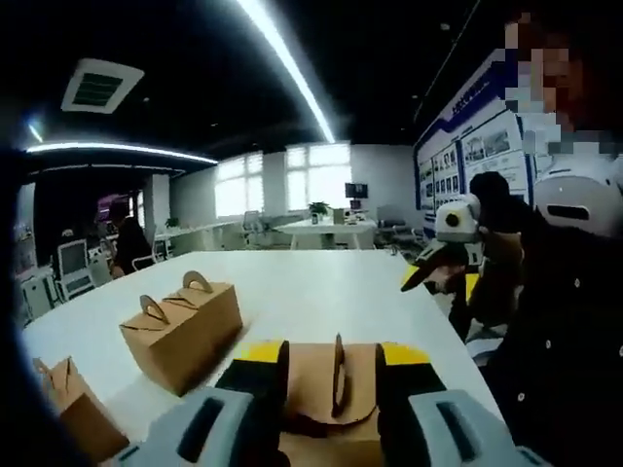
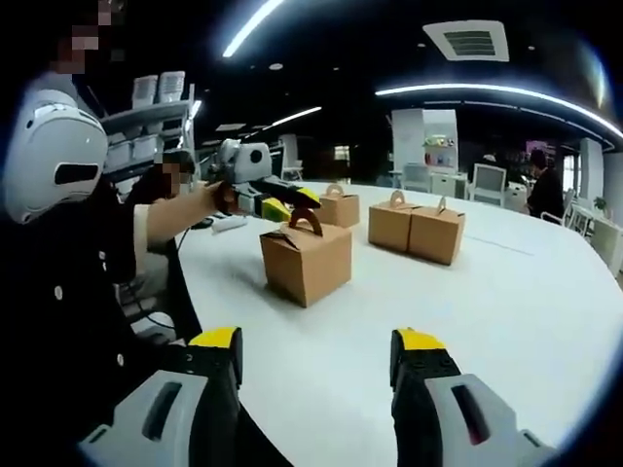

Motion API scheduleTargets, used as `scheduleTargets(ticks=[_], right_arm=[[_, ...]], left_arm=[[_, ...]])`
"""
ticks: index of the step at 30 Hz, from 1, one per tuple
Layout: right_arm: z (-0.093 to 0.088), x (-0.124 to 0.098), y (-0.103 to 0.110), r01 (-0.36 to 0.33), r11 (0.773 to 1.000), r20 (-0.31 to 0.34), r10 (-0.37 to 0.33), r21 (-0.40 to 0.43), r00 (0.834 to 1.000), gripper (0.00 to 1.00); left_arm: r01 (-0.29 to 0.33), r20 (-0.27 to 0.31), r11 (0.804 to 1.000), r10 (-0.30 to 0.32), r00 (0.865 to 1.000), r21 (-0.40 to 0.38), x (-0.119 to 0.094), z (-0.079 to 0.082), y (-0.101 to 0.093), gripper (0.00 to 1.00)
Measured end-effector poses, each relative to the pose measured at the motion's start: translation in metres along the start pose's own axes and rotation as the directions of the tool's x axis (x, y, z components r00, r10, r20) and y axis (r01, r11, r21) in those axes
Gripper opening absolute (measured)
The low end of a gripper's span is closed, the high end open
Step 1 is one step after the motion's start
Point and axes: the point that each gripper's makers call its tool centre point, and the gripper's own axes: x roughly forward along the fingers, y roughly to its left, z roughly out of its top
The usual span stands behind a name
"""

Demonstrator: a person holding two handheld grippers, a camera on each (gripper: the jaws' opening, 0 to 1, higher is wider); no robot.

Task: Pick up one paper box from the group, open the paper box, and remove the item inside

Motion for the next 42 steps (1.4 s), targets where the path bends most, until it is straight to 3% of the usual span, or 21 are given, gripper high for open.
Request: scheduleTargets(ticks=[4,7,12,17,18,20,22,28,33,36,39,40,41,42], right_arm=[[0.001,0.004,-0.001,-0.004,1.0,-0.001,0.004,-0.007,1.0,0.62],[0.003,0.006,-0.002,-0.008,1.0,-0.002,0.008,-0.012,1.0,0.63],[0.005,0.009,-0.004,-0.013,1.0,-0.007,0.013,-0.021,1.0,0.63],[0.012,0.01,-0.008,-0.011,0.999,-0.005,0.01,-0.033,1.0,0.64],[0.014,0.01,-0.008,-0.01,0.999,-0.004,0.01,-0.036,1.0,0.64],[0.017,0.008,-0.008,-0.009,0.999,-0.003,0.009,-0.046,1.0,0.64],[0.018,0.005,-0.007,-0.011,0.998,-0.008,0.011,-0.056,1.0,0.64],[0.017,0.0,-0.006,-0.005,0.997,-0.031,0.003,-0.077,1.0,0.65],[0.016,0.001,-0.003,-0.009,0.997,-0.036,0.006,-0.077,0.999,0.65],[0.016,0.008,0.001,-0.021,0.997,-0.034,0.019,-0.081,0.999,0.64],[0.018,0.017,0.009,-0.04,0.995,-0.022,0.038,-0.088,0.999,0.63],[0.019,0.019,0.011,-0.044,0.995,-0.019,0.043,-0.088,0.999,0.62],[0.02,0.022,0.015,-0.052,0.995,-0.012,0.051,-0.087,0.999,0.61],[0.021,0.026,0.017,-0.055,0.995,-0.007,0.055,-0.088,0.998,0.61]], left_arm=[[-0.092,-0.022,0.996,0.091,0.996,-0.023,-0.008,-0.006,0.004,0.55],[-0.215,-0.028,0.974,0.213,0.977,-0.066,-0.02,-0.007,0.01,0.68],[-0.317,-0.02,0.944,0.317,0.948,-0.085,-0.046,-0.003,0.001,0.7],[-0.4,-0.05,0.911,0.396,0.917,-0.106,-0.072,-0.007,-0.009,0.7],[-0.423,-0.067,0.9,0.418,0.906,-0.106,-0.079,-0.01,-0.011,0.7],[-0.5,-0.101,0.86,0.492,0.865,-0.099,-0.097,-0.017,-0.01,0.71],[-0.523,-0.111,0.848,0.514,0.851,-0.082,-0.112,-0.02,-0.019,0.71],[-0.624,-0.188,0.768,0.598,0.779,-0.145,-0.155,-0.04,-0.042,0.69],[-0.636,-0.205,0.753,0.604,0.77,-0.172,-0.163,-0.053,-0.055,0.68],[-0.625,-0.201,0.753,0.592,0.78,-0.206,-0.15,-0.061,-0.059,0.64],[-0.64,-0.205,0.752,0.609,0.766,-0.158,-0.138,-0.065,-0.057,0.57],[-0.63,-0.199,0.76,0.6,0.775,-0.162,-0.131,-0.065,-0.059,0.58],[-0.604,-0.187,0.775,0.575,0.796,-0.186,-0.123,-0.064,-0.062,0.59],[-0.588,-0.176,0.783,0.562,0.808,-0.202,-0.115,-0.063,-0.064,0.59]])
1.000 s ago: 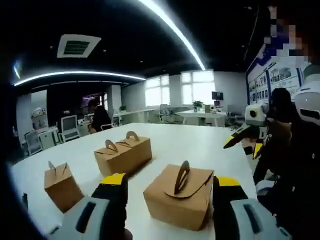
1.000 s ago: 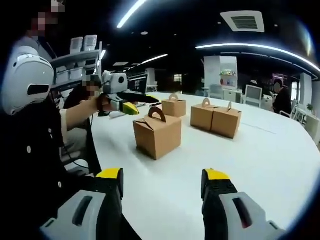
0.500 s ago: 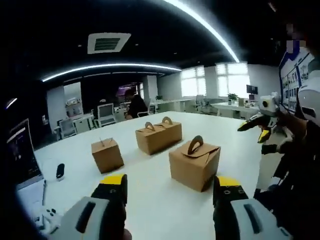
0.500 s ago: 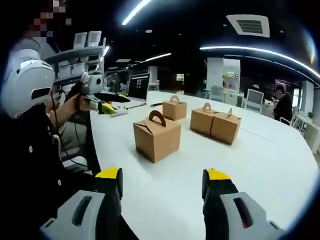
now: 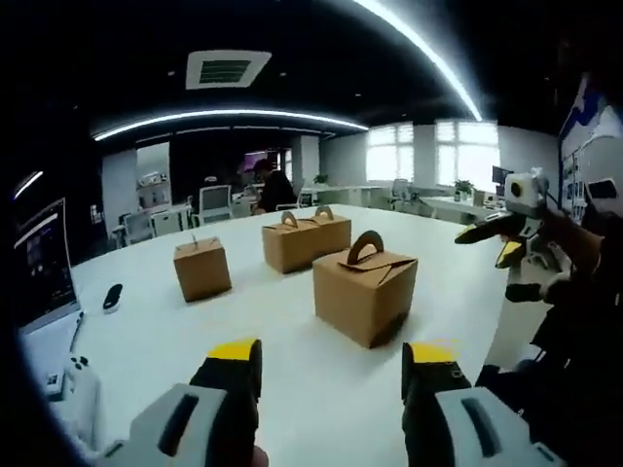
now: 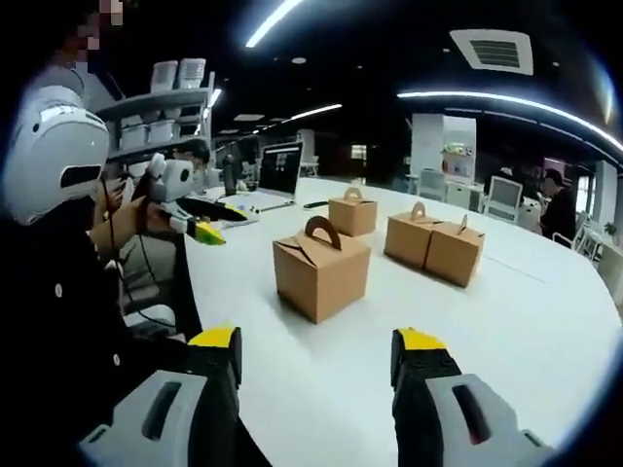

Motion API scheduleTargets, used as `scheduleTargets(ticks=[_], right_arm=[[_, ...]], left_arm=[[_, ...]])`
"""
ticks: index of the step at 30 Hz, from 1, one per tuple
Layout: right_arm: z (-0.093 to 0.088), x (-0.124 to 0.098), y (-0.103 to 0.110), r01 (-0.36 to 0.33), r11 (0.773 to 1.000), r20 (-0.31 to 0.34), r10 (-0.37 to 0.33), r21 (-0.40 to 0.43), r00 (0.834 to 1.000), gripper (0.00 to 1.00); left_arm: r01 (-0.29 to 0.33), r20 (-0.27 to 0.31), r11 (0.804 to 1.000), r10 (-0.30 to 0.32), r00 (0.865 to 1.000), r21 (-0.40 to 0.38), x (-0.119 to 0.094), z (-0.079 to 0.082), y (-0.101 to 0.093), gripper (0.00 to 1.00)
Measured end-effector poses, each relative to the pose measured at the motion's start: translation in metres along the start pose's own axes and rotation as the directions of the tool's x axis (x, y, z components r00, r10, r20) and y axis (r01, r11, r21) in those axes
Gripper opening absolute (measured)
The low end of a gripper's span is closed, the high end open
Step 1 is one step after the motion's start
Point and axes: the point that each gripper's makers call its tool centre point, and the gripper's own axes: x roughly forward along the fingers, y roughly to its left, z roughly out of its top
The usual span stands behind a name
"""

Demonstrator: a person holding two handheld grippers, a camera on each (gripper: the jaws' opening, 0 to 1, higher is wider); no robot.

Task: Pick up one paper box from the group, open the paper box, and remove the item inside

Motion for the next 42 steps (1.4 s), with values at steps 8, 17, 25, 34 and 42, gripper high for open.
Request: scheduleTargets(ticks=[8,17,25,34,42], right_arm=[[0.012,0.04,-0.002,0.007,1.0,0.069,-0.007,-0.009,0.998,0.55],[0.018,0.087,0.001,-0.021,0.995,0.131,0.008,0.1,0.991,0.47],[0.009,0.104,0.003,-0.018,0.988,0.124,-0.001,0.151,0.992,0.42],[0.009,0.109,-0.007,0.028,0.971,0.152,-0.065,0.237,0.986,0.33],[0.012,0.115,-0.014,0.048,0.974,0.146,-0.082,0.222,0.986,0.33]], left_arm=[[0.016,-0.01,0.997,-0.015,1.0,0.076,0.04,-0.004,-0.021,0.45],[0.043,-0.025,0.992,-0.04,0.999,0.118,0.078,-0.006,-0.036,0.38],[0.042,-0.031,0.988,-0.038,0.999,0.151,0.089,-0.003,-0.037,0.33],[0.035,-0.028,0.987,-0.031,0.999,0.157,0.095,0.0,-0.029,0.32],[0.033,-0.029,0.987,-0.029,0.999,0.156,0.1,0.001,-0.023,0.32]])
